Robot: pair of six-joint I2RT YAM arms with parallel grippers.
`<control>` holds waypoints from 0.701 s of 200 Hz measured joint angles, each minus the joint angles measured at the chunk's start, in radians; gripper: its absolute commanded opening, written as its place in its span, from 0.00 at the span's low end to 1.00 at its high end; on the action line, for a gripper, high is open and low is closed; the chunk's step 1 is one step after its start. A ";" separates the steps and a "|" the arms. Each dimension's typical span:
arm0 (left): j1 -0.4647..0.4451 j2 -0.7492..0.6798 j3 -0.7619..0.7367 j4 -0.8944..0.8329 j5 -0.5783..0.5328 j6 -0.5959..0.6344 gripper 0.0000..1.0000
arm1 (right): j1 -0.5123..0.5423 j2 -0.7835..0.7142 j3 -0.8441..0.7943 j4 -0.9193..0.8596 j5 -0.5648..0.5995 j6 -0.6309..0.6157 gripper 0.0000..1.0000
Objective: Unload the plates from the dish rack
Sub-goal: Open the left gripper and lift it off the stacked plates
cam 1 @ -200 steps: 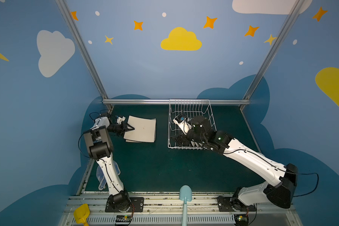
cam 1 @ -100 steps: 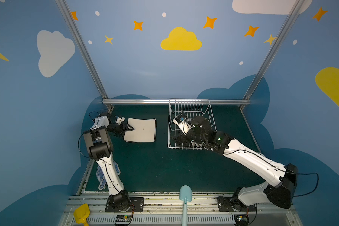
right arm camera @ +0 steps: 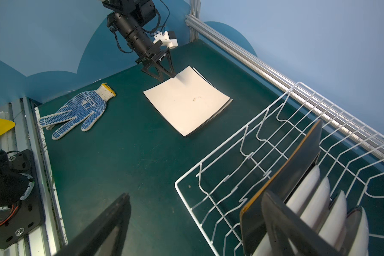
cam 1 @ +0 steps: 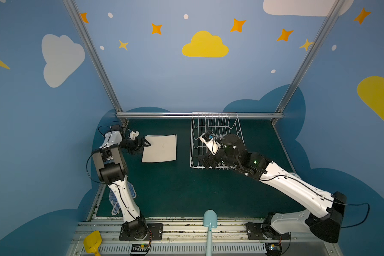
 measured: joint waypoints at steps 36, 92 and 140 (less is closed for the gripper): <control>-0.001 -0.005 0.000 0.031 -0.007 -0.031 0.89 | 0.004 -0.005 -0.003 0.000 0.012 0.003 0.92; -0.001 -0.104 -0.040 0.093 -0.022 -0.091 0.97 | 0.007 -0.013 -0.006 0.000 0.045 0.002 0.92; -0.006 -0.314 -0.154 0.251 0.026 -0.201 1.00 | 0.008 -0.074 -0.050 0.037 0.091 -0.032 0.92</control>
